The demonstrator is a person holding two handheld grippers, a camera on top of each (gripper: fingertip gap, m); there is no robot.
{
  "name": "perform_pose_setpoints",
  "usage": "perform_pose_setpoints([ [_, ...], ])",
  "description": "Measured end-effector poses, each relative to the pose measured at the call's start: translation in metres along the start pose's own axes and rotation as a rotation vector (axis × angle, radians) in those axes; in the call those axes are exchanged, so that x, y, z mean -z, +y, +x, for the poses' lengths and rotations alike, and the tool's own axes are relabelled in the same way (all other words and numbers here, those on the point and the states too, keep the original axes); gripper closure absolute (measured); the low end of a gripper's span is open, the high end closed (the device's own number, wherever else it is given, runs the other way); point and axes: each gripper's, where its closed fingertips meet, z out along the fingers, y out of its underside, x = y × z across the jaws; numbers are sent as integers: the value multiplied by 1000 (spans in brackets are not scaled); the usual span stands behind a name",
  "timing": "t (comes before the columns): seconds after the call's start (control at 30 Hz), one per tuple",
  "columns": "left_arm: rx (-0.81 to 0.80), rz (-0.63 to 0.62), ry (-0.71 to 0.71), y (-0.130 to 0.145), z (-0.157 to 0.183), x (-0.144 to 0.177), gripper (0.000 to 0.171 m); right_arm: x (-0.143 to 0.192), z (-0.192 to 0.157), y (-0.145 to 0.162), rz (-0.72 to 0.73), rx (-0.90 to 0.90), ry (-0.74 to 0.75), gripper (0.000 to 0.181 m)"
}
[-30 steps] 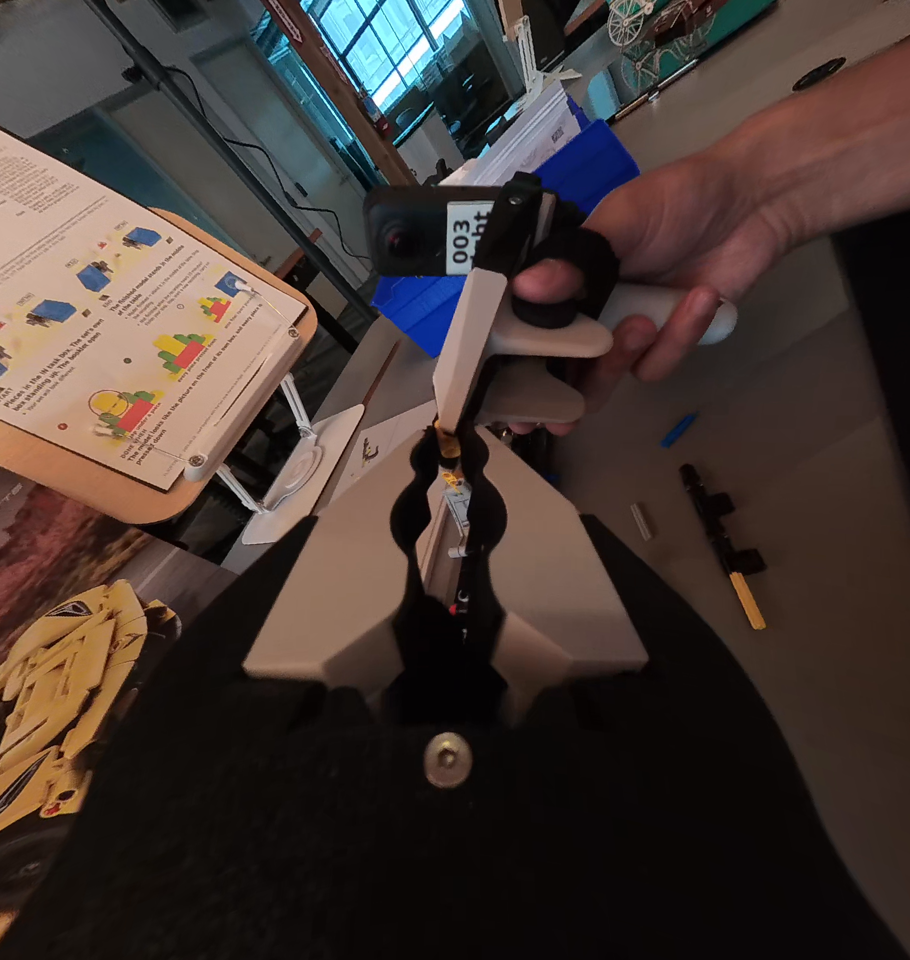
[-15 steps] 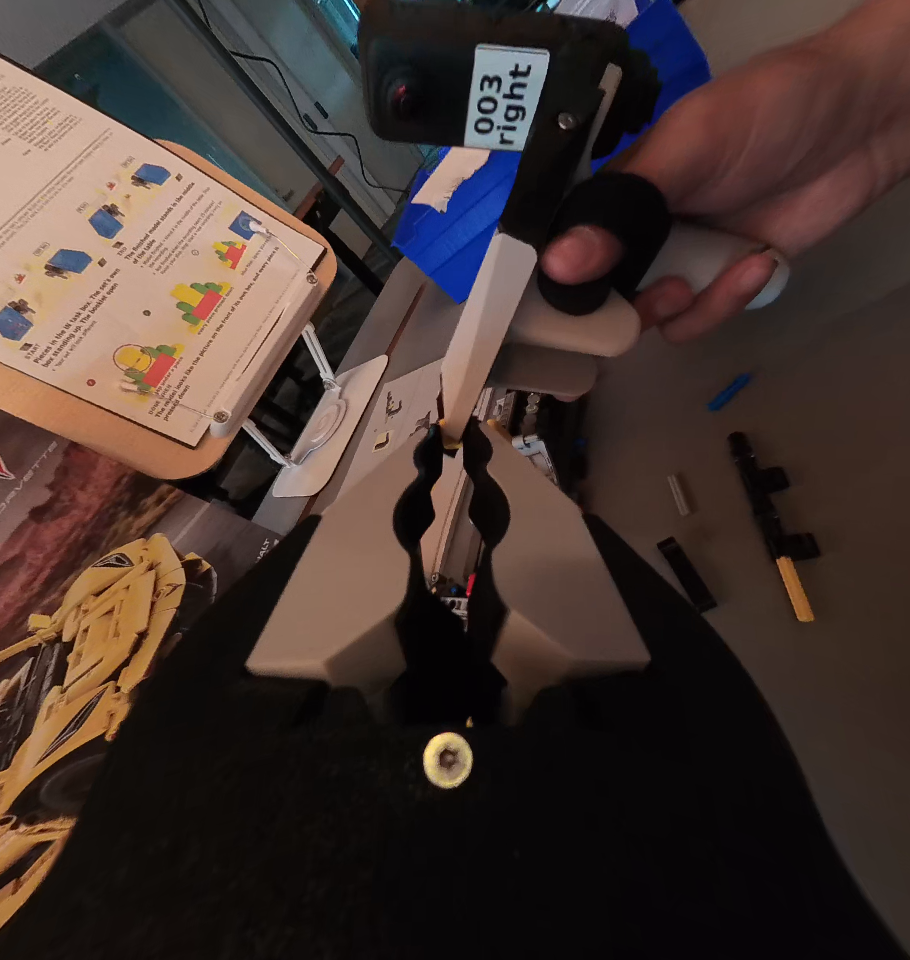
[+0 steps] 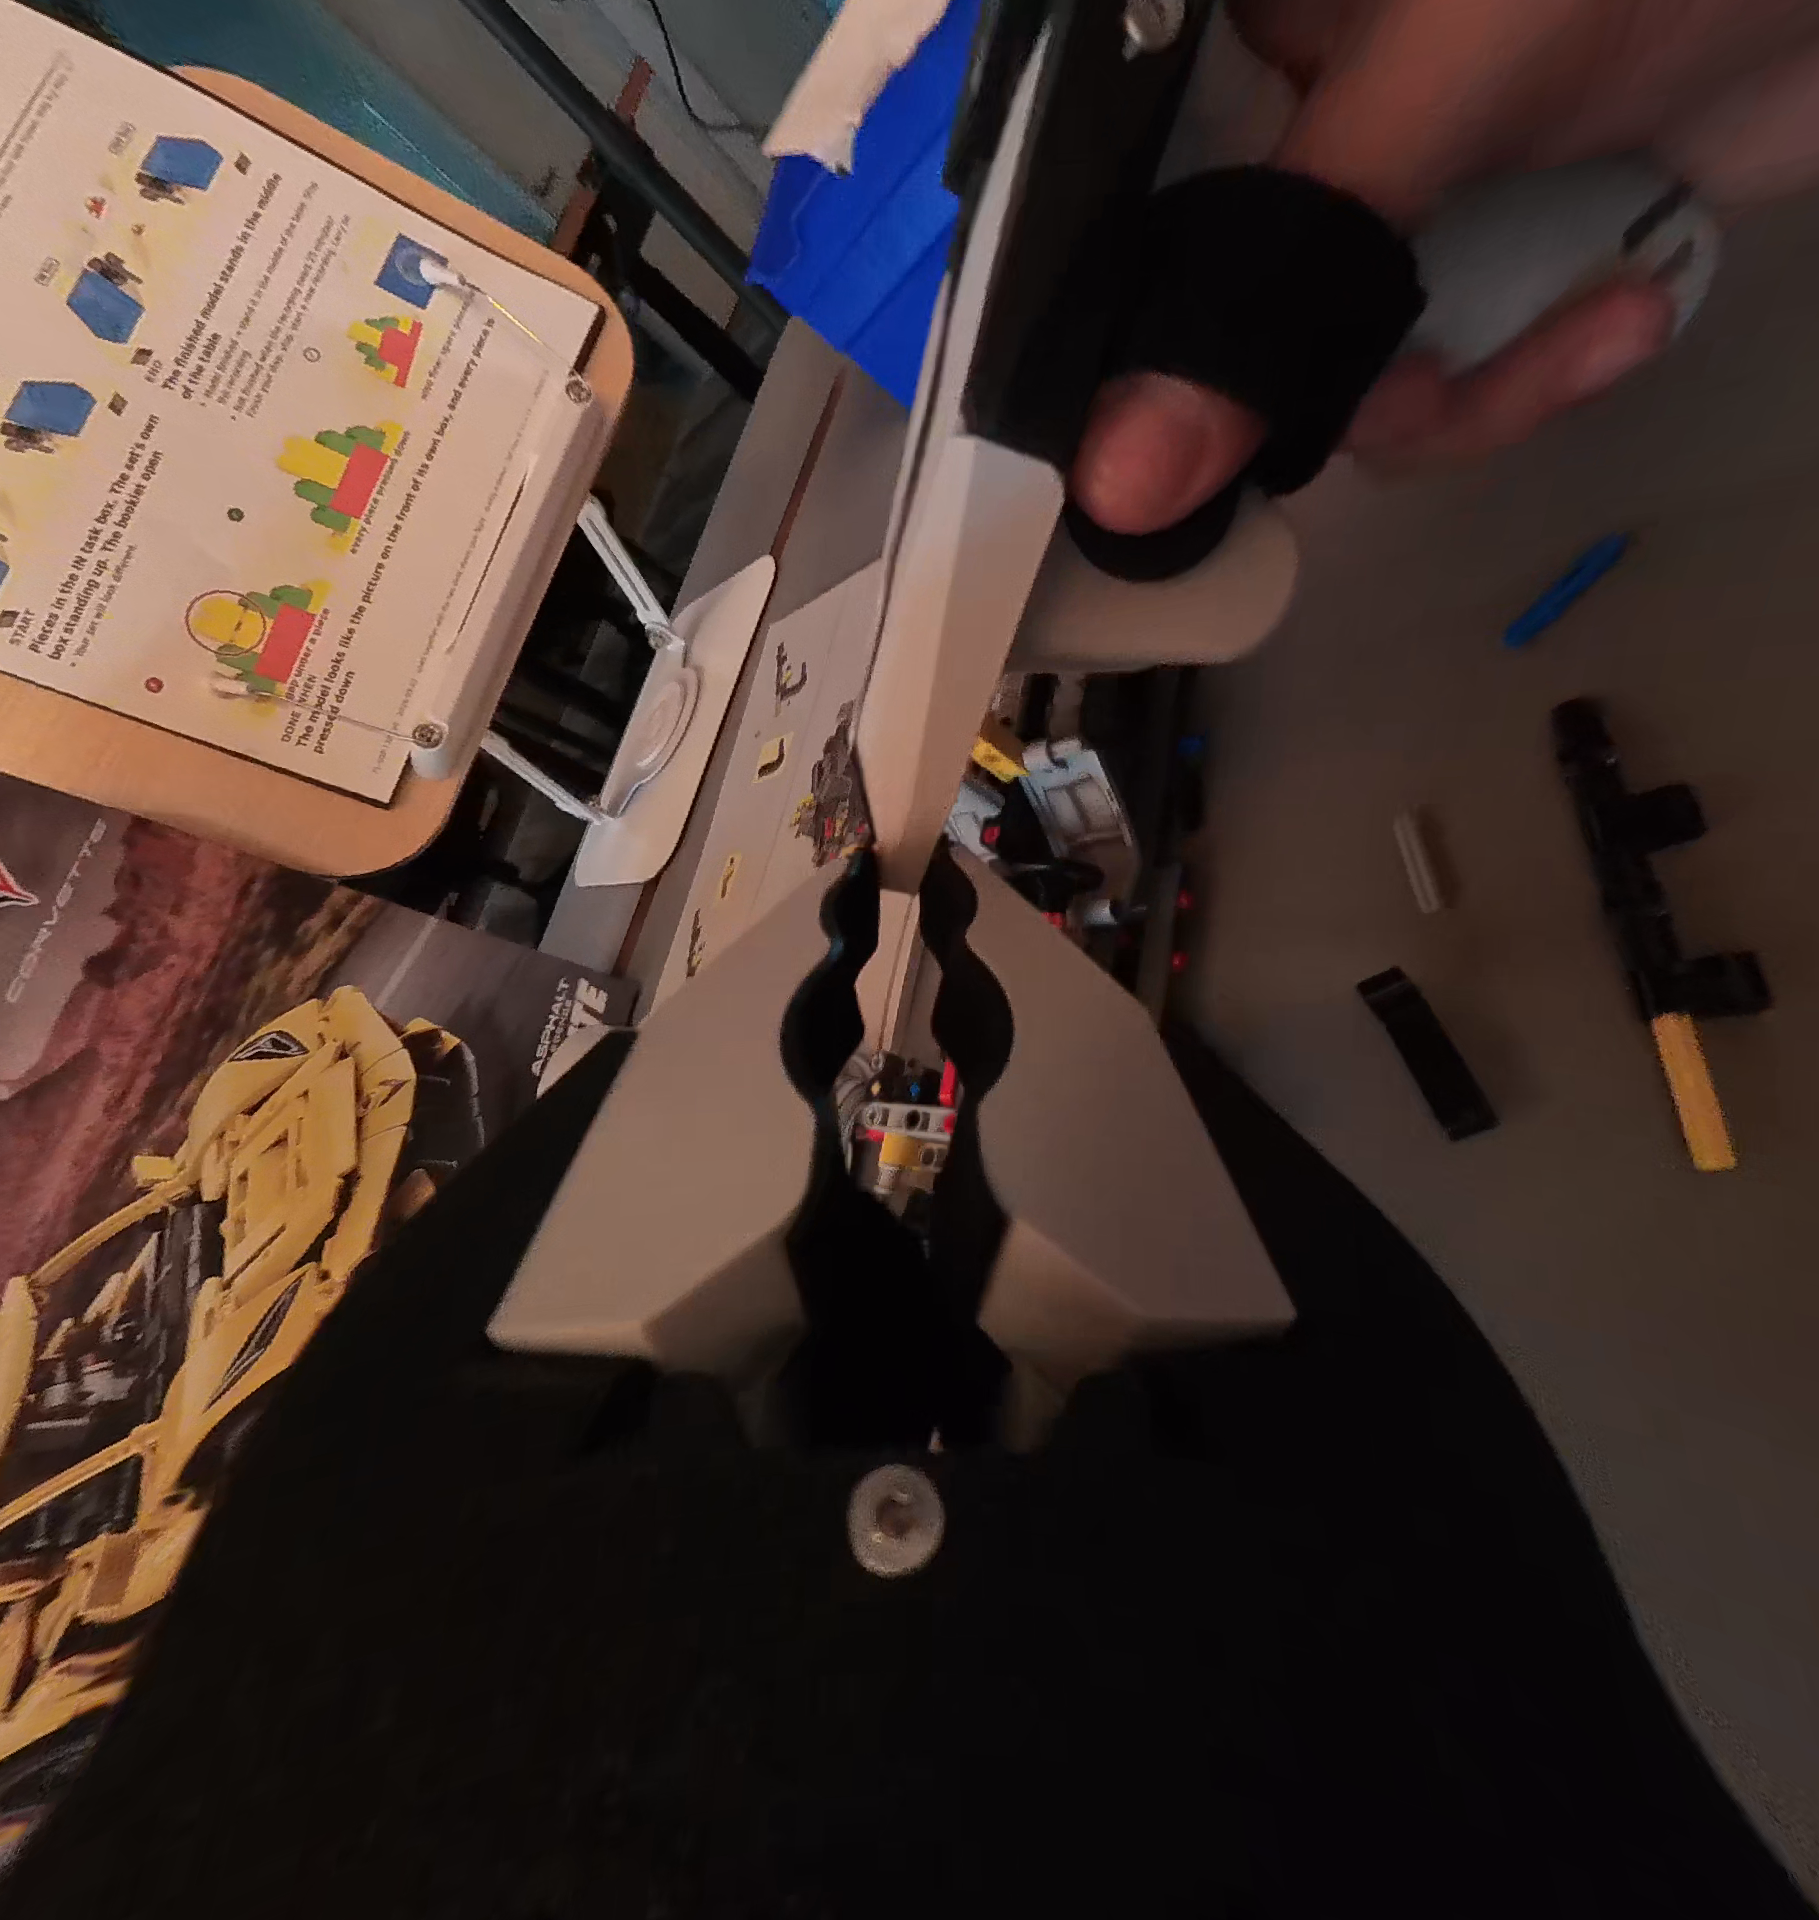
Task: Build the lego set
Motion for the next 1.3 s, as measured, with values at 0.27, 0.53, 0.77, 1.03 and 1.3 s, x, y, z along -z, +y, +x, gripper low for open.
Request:
perform_pose_setpoints([
  [0.27, -125, -69, -71, 11, 3, -7, 166, -7, 11, 11, -65, 80, 138, 167],
  [0.53, -7, 63, -79, -7, -11, 5, 166, 8, 0, -14, 100, -42, -39, 159],
  [0.77, 173, 139, -34, -9, -23, 10, 166, 20, -16, -30, 201, -96, -222, 162],
  [1.03, 565, 263, 328, -17, -12, 23, 167, 57, -8, -15, 70, 268, -134, 165],
  [1.3, 562, 300, 508, -21, 15, 33, 166, 87, -2, 93, -354, 341, -63, 167],
])
